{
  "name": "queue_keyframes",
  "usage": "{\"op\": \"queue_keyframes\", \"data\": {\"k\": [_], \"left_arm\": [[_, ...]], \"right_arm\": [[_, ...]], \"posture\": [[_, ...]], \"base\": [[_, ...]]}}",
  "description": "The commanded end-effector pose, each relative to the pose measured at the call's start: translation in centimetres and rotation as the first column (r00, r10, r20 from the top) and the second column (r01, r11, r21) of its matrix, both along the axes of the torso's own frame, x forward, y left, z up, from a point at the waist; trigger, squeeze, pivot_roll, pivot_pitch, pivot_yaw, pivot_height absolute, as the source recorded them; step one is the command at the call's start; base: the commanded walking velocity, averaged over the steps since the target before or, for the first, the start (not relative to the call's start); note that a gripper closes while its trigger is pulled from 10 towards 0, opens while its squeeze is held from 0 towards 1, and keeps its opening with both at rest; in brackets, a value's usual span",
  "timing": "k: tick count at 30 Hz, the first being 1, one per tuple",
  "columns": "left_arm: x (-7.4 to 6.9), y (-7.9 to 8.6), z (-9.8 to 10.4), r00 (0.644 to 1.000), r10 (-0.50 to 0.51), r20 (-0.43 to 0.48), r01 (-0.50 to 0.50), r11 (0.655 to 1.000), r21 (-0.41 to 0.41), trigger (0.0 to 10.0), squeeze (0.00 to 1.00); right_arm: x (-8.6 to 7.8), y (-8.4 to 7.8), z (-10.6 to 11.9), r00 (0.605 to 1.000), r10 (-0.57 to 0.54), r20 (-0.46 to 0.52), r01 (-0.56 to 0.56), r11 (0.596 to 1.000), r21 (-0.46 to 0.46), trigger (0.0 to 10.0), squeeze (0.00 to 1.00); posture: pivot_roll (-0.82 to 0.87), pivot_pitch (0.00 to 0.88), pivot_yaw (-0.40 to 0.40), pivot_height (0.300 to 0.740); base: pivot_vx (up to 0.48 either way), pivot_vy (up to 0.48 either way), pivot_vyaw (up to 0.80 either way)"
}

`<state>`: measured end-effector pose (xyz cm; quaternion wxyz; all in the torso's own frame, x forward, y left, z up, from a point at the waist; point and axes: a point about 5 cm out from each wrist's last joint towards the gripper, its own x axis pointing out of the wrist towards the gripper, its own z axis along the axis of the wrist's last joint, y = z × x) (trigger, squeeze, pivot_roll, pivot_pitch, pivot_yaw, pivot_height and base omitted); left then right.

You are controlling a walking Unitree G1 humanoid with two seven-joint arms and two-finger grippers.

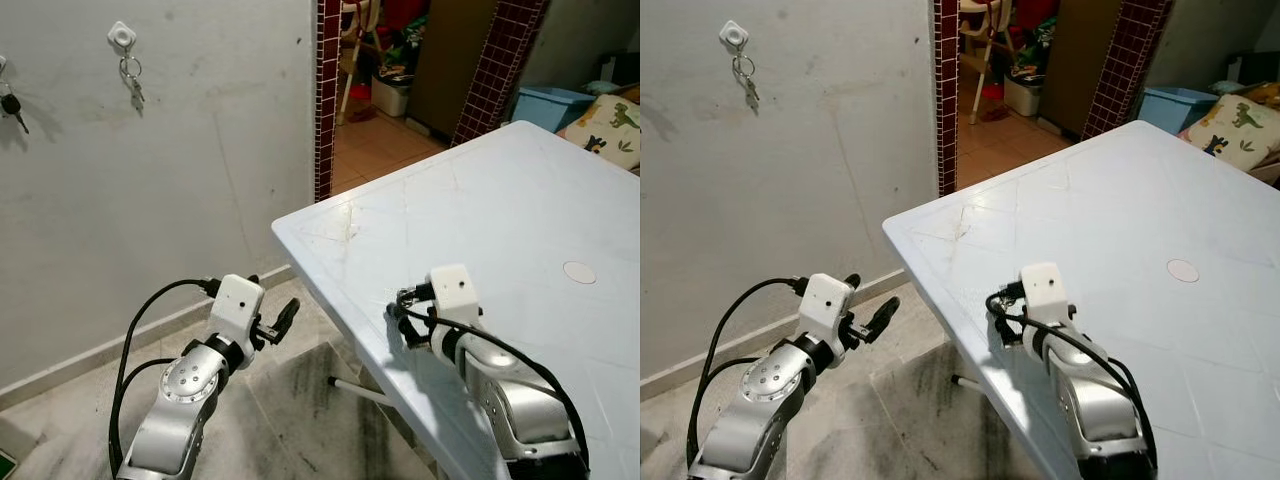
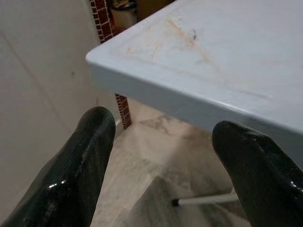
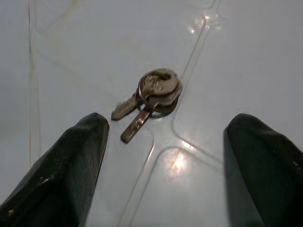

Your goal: Hang keys on a hook

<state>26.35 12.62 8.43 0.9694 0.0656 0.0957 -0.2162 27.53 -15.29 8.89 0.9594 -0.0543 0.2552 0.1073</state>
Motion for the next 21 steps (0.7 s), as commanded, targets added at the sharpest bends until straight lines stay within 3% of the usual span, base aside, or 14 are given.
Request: {"op": "queue_keyframes", "data": {"k": [1,2,18,19,21], "left_arm": [[0.1,-0.1,0.0,1.0,-0.003,0.009,0.003,1.0,0.015,10.0,0.0],[0.2,-0.1,0.0,1.0,-0.007,0.004,0.007,1.0,0.006,10.0,0.0],[0.5,-0.8,-0.2,0.999,-0.047,-0.003,0.047,0.999,0.01,10.0,0.0],[0.5,-0.8,-0.2,0.999,-0.045,-0.004,0.045,0.999,0.005,10.0,0.0],[0.5,-0.9,-0.2,0.999,-0.044,-0.004,0.044,0.999,0.003,10.0,0.0]], "right_arm": [[-0.1,0.2,0.3,1.0,0.011,0.003,-0.011,1.0,0.003,6.0,0.0],[-0.1,0.3,0.2,1.0,0.005,0.006,-0.005,1.0,0.012,0.0,0.0],[1.1,1.0,0.9,0.997,-0.029,0.07,0.026,0.999,0.04,0.1,0.0],[1.4,1.1,1.2,0.997,-0.02,0.078,0.018,0.999,0.034,6.5,0.0],[1.5,1.1,1.2,0.997,-0.018,0.08,0.016,0.999,0.031,6.5,0.0]], "posture": [[-0.02,0.0,-0.009,0.74],[-0.02,0.0,-0.005,0.74],[-0.02,0.0,-0.013,0.74],[-0.02,0.0,-0.019,0.74],[-0.02,0.0,-0.019,0.74]], "base": [[0.0,0.0,0.0],[0.0,0.0,0.0],[0.0,0.0,0.0],[0.0,0.0,0.0],[0.0,0.0,0.0]]}}
